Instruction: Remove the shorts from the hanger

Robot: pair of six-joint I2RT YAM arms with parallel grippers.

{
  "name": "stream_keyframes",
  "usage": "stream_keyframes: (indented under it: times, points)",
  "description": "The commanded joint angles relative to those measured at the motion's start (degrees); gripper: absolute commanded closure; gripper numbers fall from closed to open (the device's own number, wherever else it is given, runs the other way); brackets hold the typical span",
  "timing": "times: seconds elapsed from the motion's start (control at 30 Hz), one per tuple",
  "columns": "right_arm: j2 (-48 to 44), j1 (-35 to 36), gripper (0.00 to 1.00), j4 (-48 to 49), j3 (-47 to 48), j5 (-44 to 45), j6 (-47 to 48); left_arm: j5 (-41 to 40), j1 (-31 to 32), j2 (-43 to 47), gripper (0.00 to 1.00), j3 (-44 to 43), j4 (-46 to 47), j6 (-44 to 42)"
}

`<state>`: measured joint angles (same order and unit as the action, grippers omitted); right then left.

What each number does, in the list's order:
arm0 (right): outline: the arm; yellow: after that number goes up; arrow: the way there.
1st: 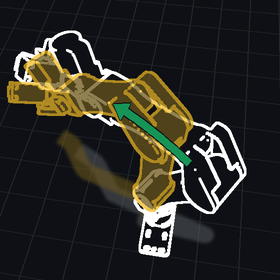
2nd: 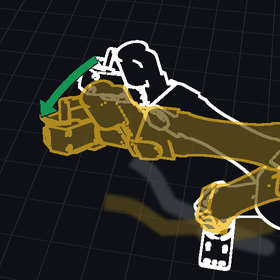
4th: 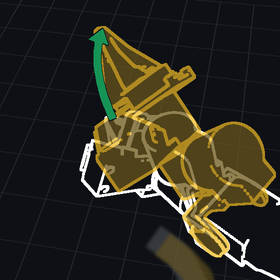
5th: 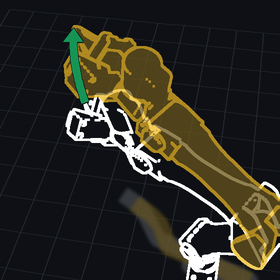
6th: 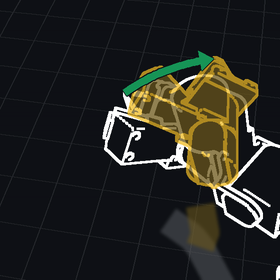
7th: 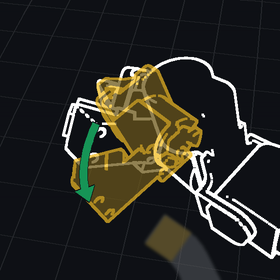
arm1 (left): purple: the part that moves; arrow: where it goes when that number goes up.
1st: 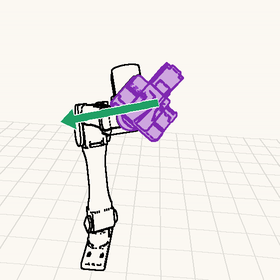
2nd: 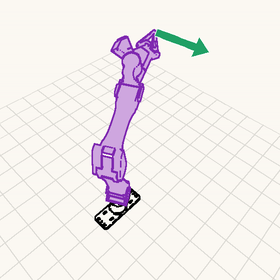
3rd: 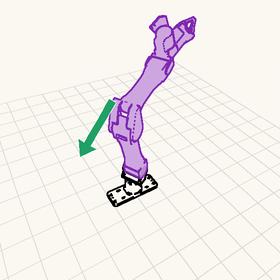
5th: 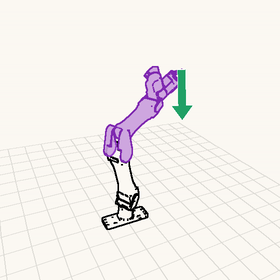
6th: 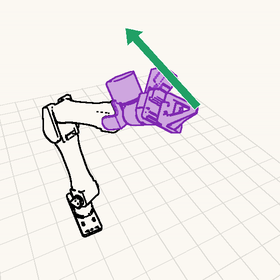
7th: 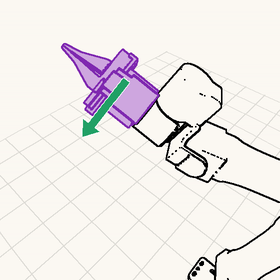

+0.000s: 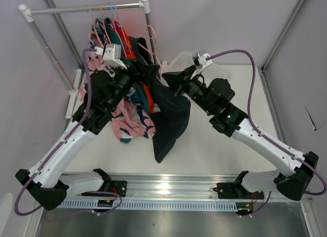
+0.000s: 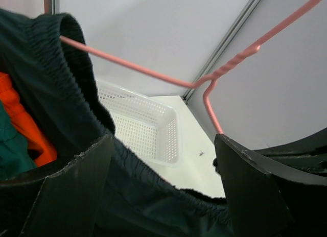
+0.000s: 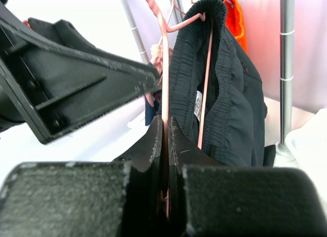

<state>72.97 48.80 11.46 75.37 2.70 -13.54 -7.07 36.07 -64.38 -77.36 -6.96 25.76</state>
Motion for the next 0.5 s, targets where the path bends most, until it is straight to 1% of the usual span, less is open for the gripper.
stream_keyframes:
  times: [0.0,0.17,0.3,0.33,0.47]
  points:
    - [-0.81,0.77,1.00,6.73,0.39,0.90,-0.87,1.53,-0.13,1.10,0.13,-1.82,3.88,1.84]
    - [0.15,1.04,1.00,7.34,0.65,0.91,-1.31,4.69,-0.04,1.71,0.13,0.28,6.61,2.80]
    - [0.68,1.74,1.00,7.78,0.83,0.73,-1.58,5.57,-0.13,0.57,0.14,0.55,6.96,3.68]
    - [0.68,2.26,1.00,7.96,0.83,0.82,-1.49,5.84,-0.04,0.14,0.14,0.81,8.53,3.77]
    - [0.51,3.15,1.00,8.22,0.83,1.34,-1.14,6.63,-0.04,-1.53,0.19,0.99,9.86,4.56]
